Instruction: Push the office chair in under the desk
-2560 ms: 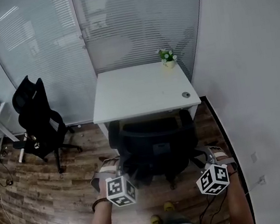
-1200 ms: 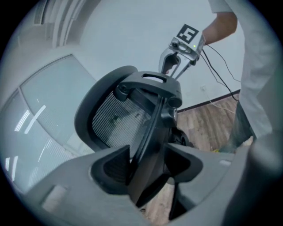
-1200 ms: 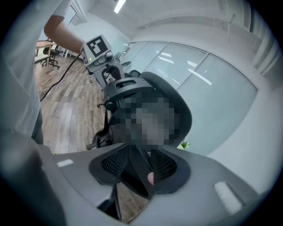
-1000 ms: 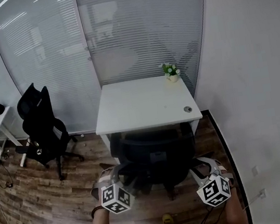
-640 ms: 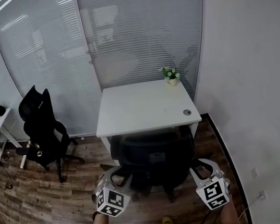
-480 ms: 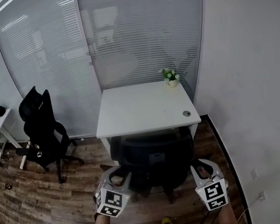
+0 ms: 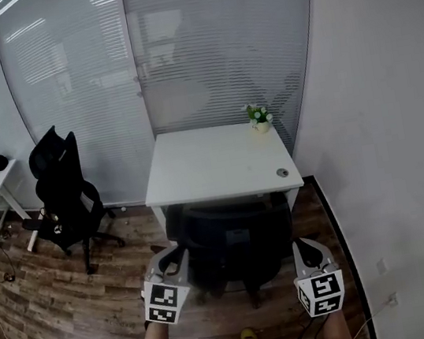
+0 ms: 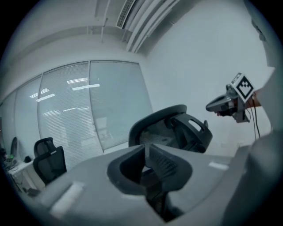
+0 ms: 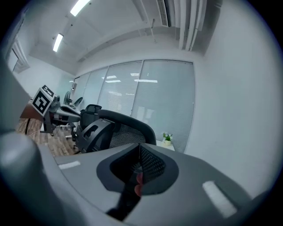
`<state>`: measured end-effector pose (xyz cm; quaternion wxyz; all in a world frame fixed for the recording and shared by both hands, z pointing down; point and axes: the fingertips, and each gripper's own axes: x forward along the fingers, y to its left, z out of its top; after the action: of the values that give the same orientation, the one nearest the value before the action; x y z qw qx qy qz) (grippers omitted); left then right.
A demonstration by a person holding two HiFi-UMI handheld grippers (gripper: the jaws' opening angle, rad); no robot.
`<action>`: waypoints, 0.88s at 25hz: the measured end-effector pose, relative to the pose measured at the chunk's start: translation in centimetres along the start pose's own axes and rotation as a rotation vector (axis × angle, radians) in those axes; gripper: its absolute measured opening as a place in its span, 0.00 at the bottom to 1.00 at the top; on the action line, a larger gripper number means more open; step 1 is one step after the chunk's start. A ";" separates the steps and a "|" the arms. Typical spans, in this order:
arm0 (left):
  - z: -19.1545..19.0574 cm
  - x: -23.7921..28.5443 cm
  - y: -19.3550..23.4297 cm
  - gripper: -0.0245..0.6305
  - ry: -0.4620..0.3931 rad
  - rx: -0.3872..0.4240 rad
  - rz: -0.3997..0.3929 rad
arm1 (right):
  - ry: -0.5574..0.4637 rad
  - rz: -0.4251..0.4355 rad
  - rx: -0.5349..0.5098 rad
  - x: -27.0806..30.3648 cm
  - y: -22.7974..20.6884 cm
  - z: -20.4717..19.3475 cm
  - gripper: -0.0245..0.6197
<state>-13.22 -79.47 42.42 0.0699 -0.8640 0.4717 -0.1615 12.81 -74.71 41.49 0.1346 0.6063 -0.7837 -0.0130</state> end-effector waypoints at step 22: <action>2.2 -1.2 2.3 0.04 -0.101 -0.126 0.071 | -0.057 -0.069 0.162 -0.1 -1.5 1.5 0.04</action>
<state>-14.89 -79.82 39.50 0.0449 -0.8565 0.5070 -0.0852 13.95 -75.25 39.73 0.0621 0.6412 -0.7644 0.0284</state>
